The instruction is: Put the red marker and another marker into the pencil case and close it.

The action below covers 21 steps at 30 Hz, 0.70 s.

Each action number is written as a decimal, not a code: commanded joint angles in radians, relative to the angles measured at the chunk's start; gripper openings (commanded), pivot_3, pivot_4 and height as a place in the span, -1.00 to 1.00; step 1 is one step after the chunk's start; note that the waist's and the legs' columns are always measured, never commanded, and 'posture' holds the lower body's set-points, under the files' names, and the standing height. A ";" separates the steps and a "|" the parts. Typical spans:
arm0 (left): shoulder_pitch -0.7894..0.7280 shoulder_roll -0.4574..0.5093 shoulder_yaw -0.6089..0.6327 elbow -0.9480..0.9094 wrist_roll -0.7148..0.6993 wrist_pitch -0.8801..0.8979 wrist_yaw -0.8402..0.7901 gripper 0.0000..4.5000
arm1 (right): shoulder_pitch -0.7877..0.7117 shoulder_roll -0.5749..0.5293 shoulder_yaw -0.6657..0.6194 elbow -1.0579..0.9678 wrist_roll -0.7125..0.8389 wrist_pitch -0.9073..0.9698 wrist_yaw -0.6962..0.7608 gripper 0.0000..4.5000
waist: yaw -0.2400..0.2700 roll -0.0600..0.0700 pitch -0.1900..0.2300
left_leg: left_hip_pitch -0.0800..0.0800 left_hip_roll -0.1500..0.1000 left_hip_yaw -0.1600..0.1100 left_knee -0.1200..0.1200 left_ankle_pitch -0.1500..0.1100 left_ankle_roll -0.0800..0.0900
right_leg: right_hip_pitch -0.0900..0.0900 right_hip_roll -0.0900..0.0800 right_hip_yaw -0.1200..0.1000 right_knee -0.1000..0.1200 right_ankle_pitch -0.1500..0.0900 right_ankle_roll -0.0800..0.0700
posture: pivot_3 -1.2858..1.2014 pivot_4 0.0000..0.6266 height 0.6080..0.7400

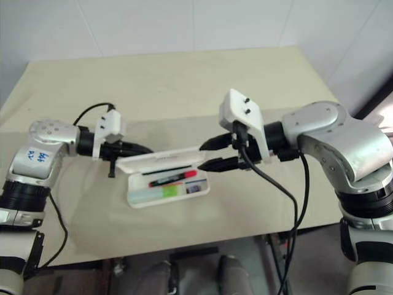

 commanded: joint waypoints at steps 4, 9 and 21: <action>0.022 -0.035 -0.041 -0.066 0.025 -0.025 0.005 -0.99 | -0.016 -0.043 -0.034 -0.045 0.048 0.021 0.009 0.03 | 0.022 0.000 0.000 | 0.000 0.000 0.000 0.002 -0.001 0.002 | 0.001 0.000 0.000 0.000 0.000 0.000 | 0.03 -0.52 1.00; 0.012 -0.069 -0.069 -0.085 0.041 -0.029 0.011 -0.99 | -0.011 -0.056 -0.039 -0.050 0.063 0.022 0.002 0.03 | 0.025 0.000 0.000 | -0.001 0.000 0.000 0.004 -0.004 0.004 | 0.002 0.000 0.000 -0.002 0.000 0.001 | 0.03 -0.52 1.00; 0.007 -0.153 -0.141 -0.129 0.094 -0.041 0.019 -0.99 | -0.001 -0.064 -0.040 -0.055 0.081 0.017 -0.015 0.03 | 0.047 0.000 0.000 | -0.001 0.000 0.000 0.006 -0.004 0.005 | 0.002 0.000 0.000 -0.002 0.001 0.001 | 0.03 -0.52 1.00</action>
